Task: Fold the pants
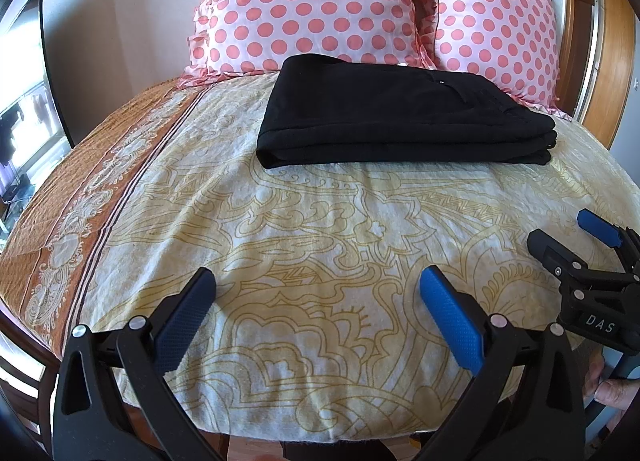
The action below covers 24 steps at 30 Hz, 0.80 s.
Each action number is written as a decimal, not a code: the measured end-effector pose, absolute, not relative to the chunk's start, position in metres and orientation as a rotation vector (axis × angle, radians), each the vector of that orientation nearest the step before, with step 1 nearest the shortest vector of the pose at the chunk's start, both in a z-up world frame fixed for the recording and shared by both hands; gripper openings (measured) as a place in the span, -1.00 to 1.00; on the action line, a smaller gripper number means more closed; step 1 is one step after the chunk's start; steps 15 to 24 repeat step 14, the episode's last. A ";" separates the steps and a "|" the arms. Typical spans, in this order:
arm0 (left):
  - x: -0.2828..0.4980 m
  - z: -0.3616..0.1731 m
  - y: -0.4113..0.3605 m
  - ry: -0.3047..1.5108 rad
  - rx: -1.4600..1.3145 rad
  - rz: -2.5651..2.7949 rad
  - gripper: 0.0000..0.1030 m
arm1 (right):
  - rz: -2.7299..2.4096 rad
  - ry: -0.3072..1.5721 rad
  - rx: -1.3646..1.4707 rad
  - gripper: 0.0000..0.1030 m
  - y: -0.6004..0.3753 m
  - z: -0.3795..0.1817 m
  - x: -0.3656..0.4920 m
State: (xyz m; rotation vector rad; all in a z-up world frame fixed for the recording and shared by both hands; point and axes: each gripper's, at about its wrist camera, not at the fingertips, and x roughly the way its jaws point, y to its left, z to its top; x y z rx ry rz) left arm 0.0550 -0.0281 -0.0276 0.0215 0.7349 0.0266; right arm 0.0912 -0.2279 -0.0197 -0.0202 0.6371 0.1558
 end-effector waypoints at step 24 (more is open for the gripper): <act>0.054 -0.030 -0.030 0.739 0.025 0.026 0.97 | 0.157 0.638 -0.020 0.97 -0.228 -0.020 0.091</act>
